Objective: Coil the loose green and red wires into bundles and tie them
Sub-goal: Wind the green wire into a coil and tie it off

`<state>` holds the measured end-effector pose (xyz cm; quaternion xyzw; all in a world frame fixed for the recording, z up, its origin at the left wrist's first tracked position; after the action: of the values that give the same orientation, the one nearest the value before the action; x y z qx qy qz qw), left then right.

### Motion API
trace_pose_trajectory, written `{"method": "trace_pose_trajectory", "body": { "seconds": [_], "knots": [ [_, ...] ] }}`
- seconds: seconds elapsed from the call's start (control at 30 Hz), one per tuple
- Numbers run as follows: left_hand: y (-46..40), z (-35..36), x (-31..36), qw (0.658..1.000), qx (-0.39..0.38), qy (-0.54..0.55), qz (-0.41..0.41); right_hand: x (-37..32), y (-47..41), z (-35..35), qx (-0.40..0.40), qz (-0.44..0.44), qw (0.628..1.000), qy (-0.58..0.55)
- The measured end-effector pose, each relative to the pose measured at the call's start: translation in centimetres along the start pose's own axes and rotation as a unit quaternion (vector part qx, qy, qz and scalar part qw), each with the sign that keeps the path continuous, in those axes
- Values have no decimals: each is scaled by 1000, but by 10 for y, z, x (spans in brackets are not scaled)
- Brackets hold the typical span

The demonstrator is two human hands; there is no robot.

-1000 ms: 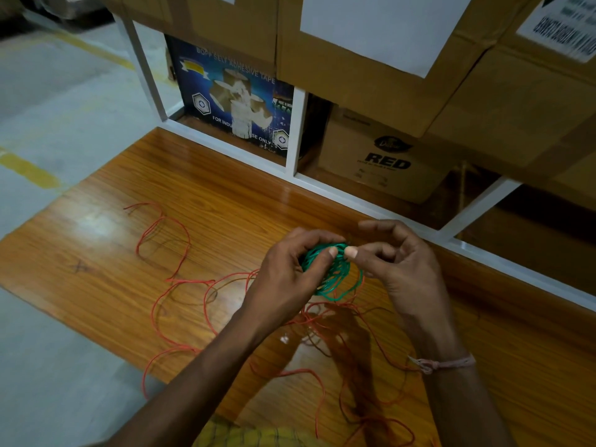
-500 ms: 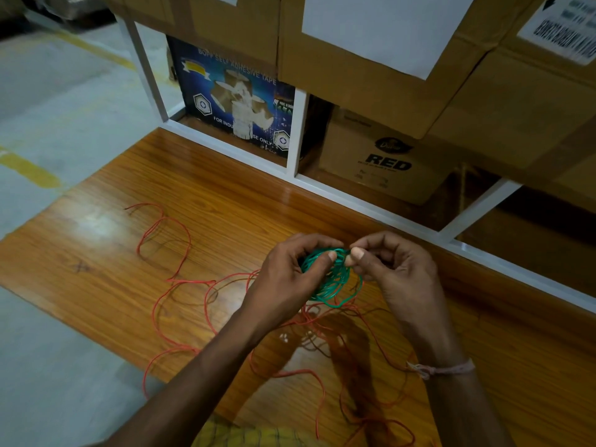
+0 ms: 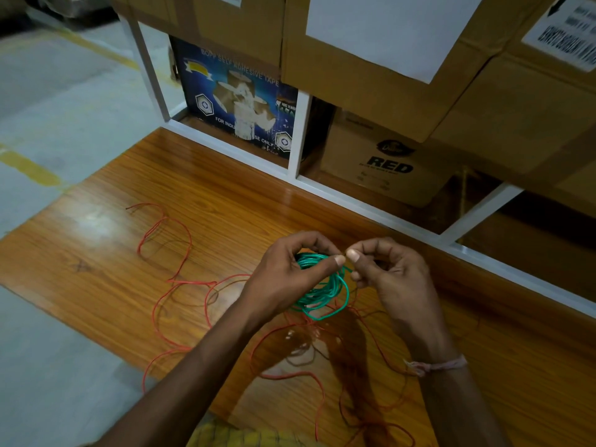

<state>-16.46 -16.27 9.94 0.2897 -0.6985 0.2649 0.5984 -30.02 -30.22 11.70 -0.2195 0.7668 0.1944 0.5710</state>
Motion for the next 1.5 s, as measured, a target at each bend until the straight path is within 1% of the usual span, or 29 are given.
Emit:
{"method": "trace_pose_trajectory", "body": {
  "seconds": [0.2,0.4,0.47,0.53,0.7,0.83,1.03,1.17,1.37,1.43,1.5],
  "knots": [
    [-6,1,-9,999,8,-34,-6,10,-3,4,-10,-20,1000,18],
    [-6,1,-15,999,9,-49,-17,14,-5,12,15,-16,1000,2],
    [-7,0,-16,999,9,-47,-20,15,-5,13,18,-33,999,0],
    [-8,-1,-16,999,10,-43,-25,16,-6,12,9,-45,999,-4],
    [-8,-3,-20,998,10,-48,-32,12,-8,9,-23,-42,999,-10],
    [-8,0,-20,998,15,-44,-34,12,-9,12,-5,-41,999,-4],
    [-11,6,-20,998,14,-41,-38,14,-8,18,16,-61,998,-3],
    [-15,9,-23,998,10,-36,-57,20,-13,21,35,-55,998,0],
    [-24,9,-26,996,-10,-44,-77,24,-20,31,74,-71,995,12],
    [-27,8,-28,996,-8,-33,-81,29,-24,33,79,-52,996,-2],
    [-29,9,-30,995,-11,-1,-97,34,-31,31,66,-12,997,-28]
  ]
}}
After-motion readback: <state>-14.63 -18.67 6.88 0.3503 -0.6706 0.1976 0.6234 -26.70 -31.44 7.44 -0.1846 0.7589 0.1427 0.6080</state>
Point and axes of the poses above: each hand's wrist, its own y-axis away from the middle knuckle, its own z-axis out of the palm, x = y × z, the point moved 1 cm from there along -y, towards the middle knuckle, and after that the axes turned 10 degrees about x, right-handed, at the moved point
